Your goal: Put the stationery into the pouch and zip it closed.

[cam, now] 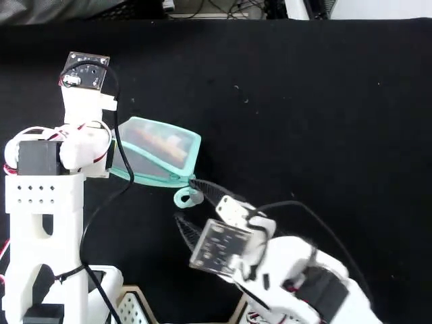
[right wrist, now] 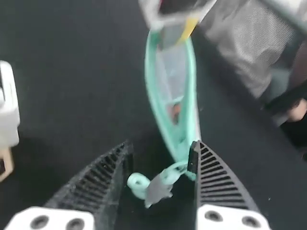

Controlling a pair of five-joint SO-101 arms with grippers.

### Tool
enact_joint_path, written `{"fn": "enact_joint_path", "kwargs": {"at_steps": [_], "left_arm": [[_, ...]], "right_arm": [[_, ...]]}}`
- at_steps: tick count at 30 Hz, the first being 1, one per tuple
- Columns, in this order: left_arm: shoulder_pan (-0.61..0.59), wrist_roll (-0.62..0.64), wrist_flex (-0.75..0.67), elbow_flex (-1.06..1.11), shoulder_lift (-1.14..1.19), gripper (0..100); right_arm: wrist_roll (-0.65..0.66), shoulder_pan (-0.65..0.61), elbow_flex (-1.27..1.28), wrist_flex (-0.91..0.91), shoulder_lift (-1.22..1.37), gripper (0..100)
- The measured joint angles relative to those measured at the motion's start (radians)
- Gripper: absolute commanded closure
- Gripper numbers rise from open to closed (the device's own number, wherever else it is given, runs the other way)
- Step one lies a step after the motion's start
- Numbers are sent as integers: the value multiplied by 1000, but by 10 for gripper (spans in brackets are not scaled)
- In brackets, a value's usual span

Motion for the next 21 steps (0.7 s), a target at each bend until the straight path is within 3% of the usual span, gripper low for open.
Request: {"fn": "enact_joint_path", "kwargs": {"at_steps": [8,21], "left_arm": [[0,2,0,0,0,970],[-6,0,0,0,0,970]], "right_arm": [[2,160,284,-311,2,805],[-2,226,316,-333,6,804]]}}
